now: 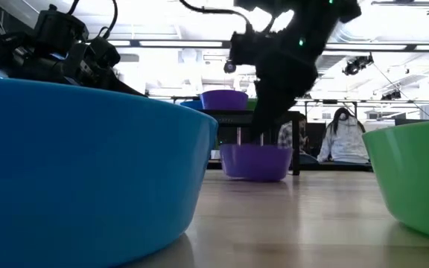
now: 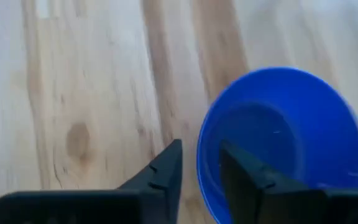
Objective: Pick & Place Mini bowls
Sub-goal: Stack the top violet bowl on the violet bowl on the shelf
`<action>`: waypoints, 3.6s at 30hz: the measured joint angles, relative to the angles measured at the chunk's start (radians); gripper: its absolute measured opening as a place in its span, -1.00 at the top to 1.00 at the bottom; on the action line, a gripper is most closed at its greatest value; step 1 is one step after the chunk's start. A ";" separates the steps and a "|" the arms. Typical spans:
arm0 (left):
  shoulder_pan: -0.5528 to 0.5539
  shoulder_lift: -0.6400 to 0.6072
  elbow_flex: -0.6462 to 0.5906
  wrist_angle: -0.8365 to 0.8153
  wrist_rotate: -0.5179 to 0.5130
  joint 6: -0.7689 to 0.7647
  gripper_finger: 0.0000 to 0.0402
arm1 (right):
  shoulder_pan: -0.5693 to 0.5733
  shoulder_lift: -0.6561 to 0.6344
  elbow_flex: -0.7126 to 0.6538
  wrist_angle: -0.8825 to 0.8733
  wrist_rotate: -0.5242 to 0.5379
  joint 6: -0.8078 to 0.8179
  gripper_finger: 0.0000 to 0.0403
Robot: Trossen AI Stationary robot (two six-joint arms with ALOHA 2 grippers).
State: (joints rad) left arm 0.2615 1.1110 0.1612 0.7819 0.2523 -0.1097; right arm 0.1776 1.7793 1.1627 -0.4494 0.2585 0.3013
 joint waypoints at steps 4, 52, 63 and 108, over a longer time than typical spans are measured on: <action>0.000 0.000 0.000 -0.005 0.000 0.000 1.00 | 0.000 -0.083 -0.023 -0.060 0.076 0.183 0.35; 0.000 0.000 0.000 -0.007 -0.001 0.000 1.00 | -0.175 -0.273 -0.209 0.125 -0.024 0.540 0.99; 0.000 0.000 0.000 -0.006 -0.004 0.000 1.00 | -0.451 -0.171 0.426 -0.363 -0.032 0.049 0.97; 0.000 0.000 0.000 -0.006 -0.002 0.000 1.00 | -0.759 0.237 0.915 -0.644 -0.343 -0.172 0.80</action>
State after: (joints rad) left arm 0.2615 1.1110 0.1612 0.7757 0.2504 -0.1096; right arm -0.5816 2.0163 2.0781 -1.0931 -0.0841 0.1295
